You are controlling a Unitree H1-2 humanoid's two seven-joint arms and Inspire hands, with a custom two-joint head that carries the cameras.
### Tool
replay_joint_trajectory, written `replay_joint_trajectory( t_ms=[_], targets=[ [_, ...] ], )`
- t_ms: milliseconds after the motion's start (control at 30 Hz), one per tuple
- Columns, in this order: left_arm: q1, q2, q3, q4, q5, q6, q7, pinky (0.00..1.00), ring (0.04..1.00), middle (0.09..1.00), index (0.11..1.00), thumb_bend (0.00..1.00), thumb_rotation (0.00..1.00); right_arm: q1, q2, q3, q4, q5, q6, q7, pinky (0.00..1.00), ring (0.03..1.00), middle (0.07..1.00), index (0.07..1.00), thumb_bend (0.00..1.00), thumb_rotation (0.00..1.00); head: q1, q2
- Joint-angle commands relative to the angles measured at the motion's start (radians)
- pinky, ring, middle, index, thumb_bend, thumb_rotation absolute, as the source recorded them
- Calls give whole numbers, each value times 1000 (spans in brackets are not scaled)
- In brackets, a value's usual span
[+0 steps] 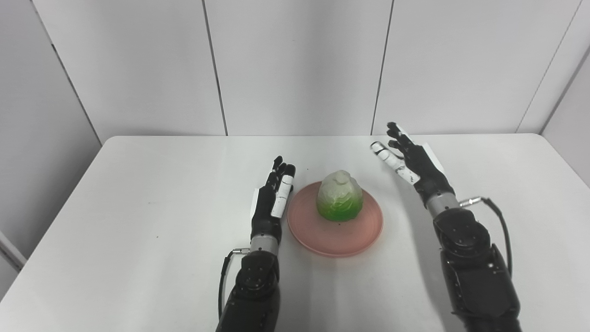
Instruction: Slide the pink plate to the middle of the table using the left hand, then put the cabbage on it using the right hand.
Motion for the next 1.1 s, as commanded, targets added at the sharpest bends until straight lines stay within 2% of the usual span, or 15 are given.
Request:
replay_joint_trajectory(
  t_ms=[0,133,200,500,733,900,1067],
  targets=[
    [-18,12,0,22,29,-57,39,995,996,996,983,821,865,-18,14,-24,-12,65,-61,-29,981,975,972,974,1000,853,1,0],
    [-31,16,1,43,36,-64,61,1000,1000,1000,995,812,861,-7,49,-65,19,141,-65,-74,993,975,963,975,1000,980,-2,0],
    [-42,23,1,61,37,-66,66,1000,1000,1000,999,830,864,5,66,-78,27,168,-57,-95,992,959,952,965,1000,996,-2,0],
    [-84,46,14,104,12,-45,60,1000,1000,1000,1000,827,875,59,72,-47,69,207,-82,-106,1000,949,953,975,983,1000,-2,0],
    [-109,64,37,130,-7,-29,59,1000,1000,1000,1000,807,895,75,51,-12,113,192,-106,-110,1000,954,920,943,983,1000,-2,2],
    [-110,71,44,141,-21,-33,51,1000,1000,1000,1000,815,904,83,47,-13,124,215,-103,-104,1000,959,918,933,980,1000,-4,2],
    [-110,74,41,150,-14,-37,59,999,986,954,994,824,916,88,46,-20,120,254,-94,-93,1000,973,937,948,987,1000,-4,2]
  ],
)
